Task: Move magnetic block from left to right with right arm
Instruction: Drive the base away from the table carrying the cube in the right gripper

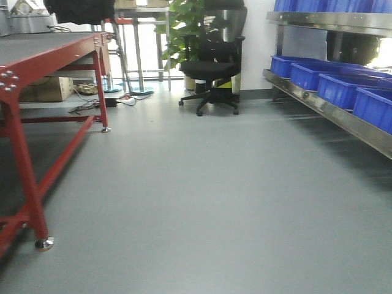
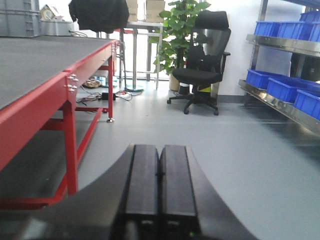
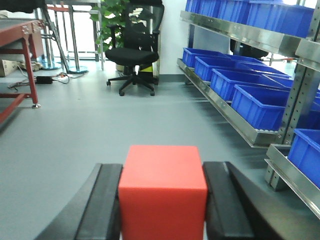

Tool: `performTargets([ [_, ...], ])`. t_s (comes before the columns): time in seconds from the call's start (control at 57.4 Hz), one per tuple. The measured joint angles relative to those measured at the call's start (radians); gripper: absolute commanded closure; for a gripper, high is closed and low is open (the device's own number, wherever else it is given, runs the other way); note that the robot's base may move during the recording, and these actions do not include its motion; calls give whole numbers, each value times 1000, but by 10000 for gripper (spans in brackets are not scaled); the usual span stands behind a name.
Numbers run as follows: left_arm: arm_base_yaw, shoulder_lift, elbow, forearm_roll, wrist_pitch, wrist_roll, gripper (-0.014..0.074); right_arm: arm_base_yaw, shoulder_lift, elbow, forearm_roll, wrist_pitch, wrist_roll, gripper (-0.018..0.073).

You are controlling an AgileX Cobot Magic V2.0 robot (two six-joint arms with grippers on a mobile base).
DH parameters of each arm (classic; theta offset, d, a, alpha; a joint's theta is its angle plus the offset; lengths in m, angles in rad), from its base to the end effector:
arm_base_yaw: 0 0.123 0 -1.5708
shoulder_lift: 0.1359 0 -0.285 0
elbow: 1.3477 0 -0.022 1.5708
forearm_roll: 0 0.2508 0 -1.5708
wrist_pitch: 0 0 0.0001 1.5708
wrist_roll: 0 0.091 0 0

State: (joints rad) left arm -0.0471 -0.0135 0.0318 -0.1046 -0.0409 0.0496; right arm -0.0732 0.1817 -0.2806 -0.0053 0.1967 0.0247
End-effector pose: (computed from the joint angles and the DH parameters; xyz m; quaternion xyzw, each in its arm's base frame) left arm 0.0562 -0.0023 0.2069 -0.0042 0.6673 -0.0366 0.7439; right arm 0.0625 -0.0047 0.2790 0.0333 0.7101 -0.0193 0.7031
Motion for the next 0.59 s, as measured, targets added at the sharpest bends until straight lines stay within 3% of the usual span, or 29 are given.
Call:
performTargets([
  [0.592, 0, 0, 0, 0, 0, 0, 722, 0, 0, 0, 5, 4, 0, 307],
])
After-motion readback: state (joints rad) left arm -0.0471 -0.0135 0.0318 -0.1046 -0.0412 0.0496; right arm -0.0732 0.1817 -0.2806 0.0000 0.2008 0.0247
